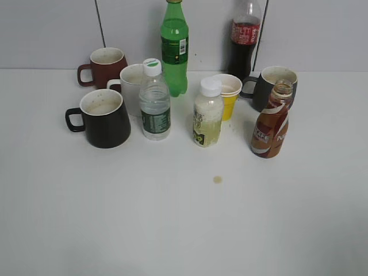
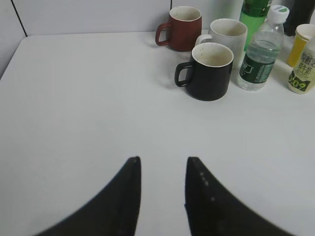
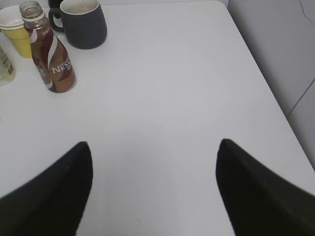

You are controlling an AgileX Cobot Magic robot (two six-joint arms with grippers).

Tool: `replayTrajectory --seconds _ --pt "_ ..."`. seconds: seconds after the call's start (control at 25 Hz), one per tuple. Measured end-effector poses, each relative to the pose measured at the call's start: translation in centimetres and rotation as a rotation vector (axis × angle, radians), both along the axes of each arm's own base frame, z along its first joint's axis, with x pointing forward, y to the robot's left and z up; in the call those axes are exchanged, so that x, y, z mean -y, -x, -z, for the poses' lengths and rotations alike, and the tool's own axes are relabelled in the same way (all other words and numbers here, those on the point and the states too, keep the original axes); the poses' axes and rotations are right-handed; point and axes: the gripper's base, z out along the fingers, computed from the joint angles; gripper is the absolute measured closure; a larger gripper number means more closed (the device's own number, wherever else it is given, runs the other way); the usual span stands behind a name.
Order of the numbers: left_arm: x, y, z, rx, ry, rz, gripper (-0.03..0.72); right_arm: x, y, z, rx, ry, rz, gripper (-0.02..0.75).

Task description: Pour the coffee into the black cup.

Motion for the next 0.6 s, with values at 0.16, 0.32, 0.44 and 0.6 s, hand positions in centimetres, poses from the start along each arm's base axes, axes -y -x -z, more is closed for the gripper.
replayTrajectory --seconds 0.16,0.32,0.44,0.6 --pt "0.0 0.0 0.0 0.000 0.000 0.000 0.447 0.0 0.0 0.0 0.000 0.000 0.000 0.153" --pt "0.0 0.0 0.0 0.000 0.002 0.002 0.447 0.0 0.0 0.0 0.000 0.000 0.000 0.153" --pt "0.1 0.0 -0.1 0.005 0.012 0.013 0.447 0.0 0.0 0.0 0.000 0.000 0.000 0.153" --pt "0.1 -0.1 -1.2 0.098 0.028 0.069 0.447 0.0 0.0 -0.2 0.008 0.000 -0.002 0.152"
